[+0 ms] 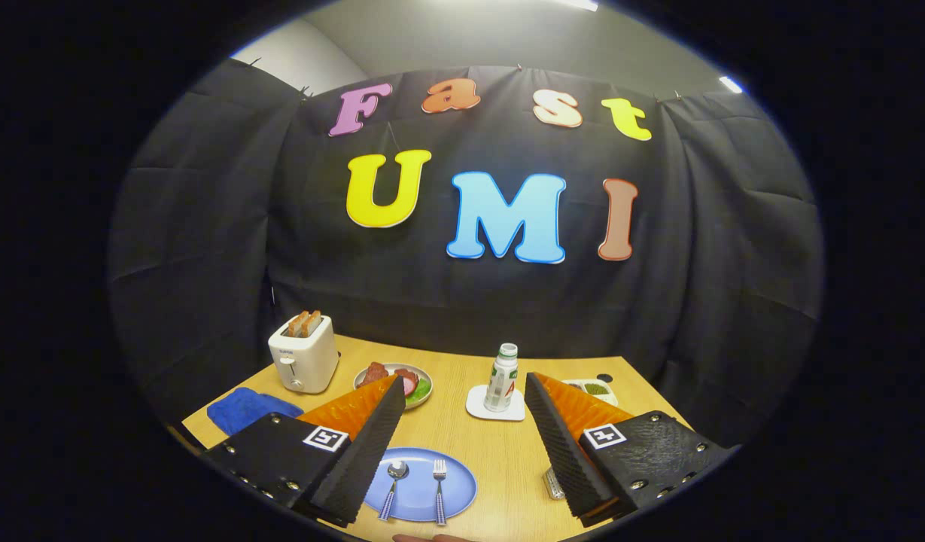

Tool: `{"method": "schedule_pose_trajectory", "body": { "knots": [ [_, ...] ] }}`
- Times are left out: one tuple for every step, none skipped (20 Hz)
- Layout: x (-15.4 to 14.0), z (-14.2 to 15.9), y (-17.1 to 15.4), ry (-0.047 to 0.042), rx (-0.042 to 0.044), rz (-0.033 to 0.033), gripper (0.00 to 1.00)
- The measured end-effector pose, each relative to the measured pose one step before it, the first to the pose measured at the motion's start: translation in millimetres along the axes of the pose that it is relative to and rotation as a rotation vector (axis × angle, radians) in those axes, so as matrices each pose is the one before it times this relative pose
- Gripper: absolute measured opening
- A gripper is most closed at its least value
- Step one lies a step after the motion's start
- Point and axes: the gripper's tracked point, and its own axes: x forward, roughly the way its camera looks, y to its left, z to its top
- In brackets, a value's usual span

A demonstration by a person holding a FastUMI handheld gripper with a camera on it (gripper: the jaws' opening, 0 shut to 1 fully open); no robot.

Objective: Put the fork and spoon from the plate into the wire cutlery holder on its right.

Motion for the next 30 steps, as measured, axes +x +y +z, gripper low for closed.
{"method": "schedule_pose_trajectory", "body": {
  "knots": [
    [2.02, -6.16, 1.35, 0.02884, 0.01578, 0.00602, 0.98],
    [3.18, -7.00, 0.61, 0.02596, 0.01049, 0.00077, 0.98],
    [2.94, -6.65, 0.36, 0.02608, 0.00462, 0.00136, 0.98],
    [3.90, -8.51, 0.79, 0.02602, 0.00130, 0.00158, 0.98],
    [3.35, -7.34, 2.21, 0.02369, -0.00014, 0.00666, 0.98],
    [3.90, -8.86, 2.65, 0.02371, -0.00636, 0.00872, 0.98],
    [3.83, -8.48, 1.77, 0.02333, -0.00182, 0.00798, 0.98],
    [4.48, -8.53, 2.44, 0.01850, -0.00501, 0.01271, 0.98],
    [4.54, -9.34, 0.48, 0.02625, -0.00531, 0.00175, 0.98],
    [5.50, -12.13, 0.01, 0.03106, -0.00760, -0.00028, 0.98],
    [5.35, -10.74, -0.06, 0.03255, -0.00660, -0.00053, 0.98],
    [5.70, -11.59, 1.59, 0.03238, -0.00955, 0.00300, 0.98],
    [6.46, -10.71, 0.88, 0.03525, -0.01158, 0.00211, 0.98],
    [5.27, -12.47, 2.18, 0.03553, -0.01104, 0.01041, 0.98],
    [5.43, -8.79, 1.37, 0.03067, -0.01177, 0.00624, 0.98],
    [4.96, -8.98, 1.96, 0.02434, -0.00835, 0.00613, 0.98],
    [4.30, -5.94, 1.09, 0.01985, -0.00396, 0.00174, 0.98],
    [5.51, -7.75, 1.02, 0.02254, -0.00004, 0.00201, 0.98],
    [4.61, -6.66, -0.33, 0.02449, 0.00126, -0.00188, 0.98],
    [3.45, -5.85, 0.62, 0.01871, -0.00325, -0.00129, 0.98],
    [3.89, -5.23, -0.12, 0.01785, -0.00758, -0.00060, 0.98],
    [4.80, -4.64, 0.33, 0.01287, -0.00388, 0.00182, 0.98],
    [4.44, -3.81, -0.32, 0.01122, -0.00714, 0.00157, 0.98],
    [6.43, -6.62, -2.78, 0.01768, -0.01245, -0.00983, 0.98],
    [4.91, -7.67, -2.11, 0.03025, -0.00943, -0.00301, 0.98],
    [4.74, -6.80, 1.24, 0.02430, 0.00212, 0.00467, 0.98],
    [3.18, -4.47, 1.47, 0.01875, 0.00650, 0.00932, 0.98],
    [3.56, -4.19, 1.39, 0.02096, 0.00395, 0.00498, 0.98],
    [2.47, -1.64, 0.56, 0.01409, 0.00086, 0.00275, 0.98],
    [3.33, -1.28, 4.01, 0.00443, -0.00427, 0.01490, 0.98]
  ]
}}
